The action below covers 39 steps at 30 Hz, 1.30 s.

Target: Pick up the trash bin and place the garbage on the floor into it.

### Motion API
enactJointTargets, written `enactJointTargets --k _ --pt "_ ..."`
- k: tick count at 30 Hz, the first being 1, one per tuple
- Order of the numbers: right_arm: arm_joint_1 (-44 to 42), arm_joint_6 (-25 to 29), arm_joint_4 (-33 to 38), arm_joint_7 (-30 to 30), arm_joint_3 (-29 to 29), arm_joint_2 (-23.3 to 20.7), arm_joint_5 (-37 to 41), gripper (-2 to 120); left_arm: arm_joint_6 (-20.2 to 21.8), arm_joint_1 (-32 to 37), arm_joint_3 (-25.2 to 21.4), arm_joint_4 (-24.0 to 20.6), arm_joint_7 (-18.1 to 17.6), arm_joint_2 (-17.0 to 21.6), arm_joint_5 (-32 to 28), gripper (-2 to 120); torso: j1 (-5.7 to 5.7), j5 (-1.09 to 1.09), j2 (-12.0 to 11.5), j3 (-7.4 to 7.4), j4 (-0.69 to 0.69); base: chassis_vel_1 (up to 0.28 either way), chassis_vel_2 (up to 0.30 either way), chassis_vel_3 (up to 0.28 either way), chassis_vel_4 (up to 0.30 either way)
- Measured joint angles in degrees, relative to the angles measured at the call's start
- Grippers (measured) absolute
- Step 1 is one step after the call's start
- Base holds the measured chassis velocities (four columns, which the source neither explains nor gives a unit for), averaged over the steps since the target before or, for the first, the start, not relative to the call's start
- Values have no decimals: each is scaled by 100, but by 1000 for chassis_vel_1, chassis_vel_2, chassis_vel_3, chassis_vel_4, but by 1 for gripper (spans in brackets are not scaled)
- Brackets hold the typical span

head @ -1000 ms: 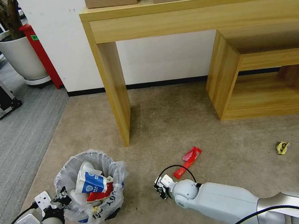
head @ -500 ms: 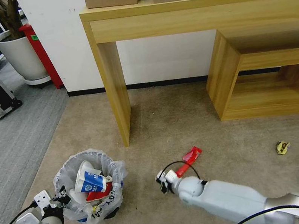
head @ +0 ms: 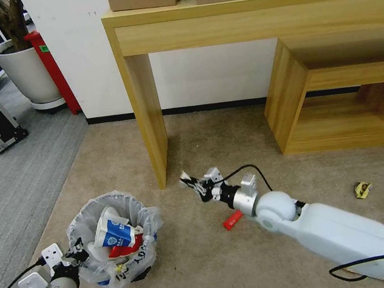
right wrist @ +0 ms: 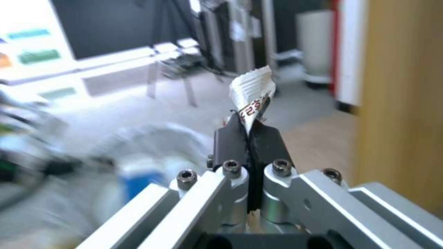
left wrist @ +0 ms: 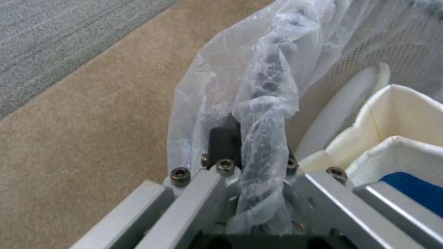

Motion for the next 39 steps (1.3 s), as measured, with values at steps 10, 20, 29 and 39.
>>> enactJointTargets --k 10,20,29,39 --pt "980 -607 545 333 -1065 257 830 0 49 -27 61 -120 -10 -156 63 1 0 0 0 1 0 0 0 0 0" --pt "2156 -1282 -170 1349 -2355 1243 1107 0 68 -13 59 -257 -12 -228 85 1 0 -2 0 1 -1 0 0 0 0" --pt "2270 -1378 -1032 1609 -2784 2227 878 0 69 5 2 -359 -18 -223 24 1 0 -1 0 1 1 0 0 0 0" --pt "2234 -1366 -1324 1667 -2817 2336 675 0 56 35 -1 -348 -17 -200 16 1 0 -1 0 1 0 0 0 0 0"
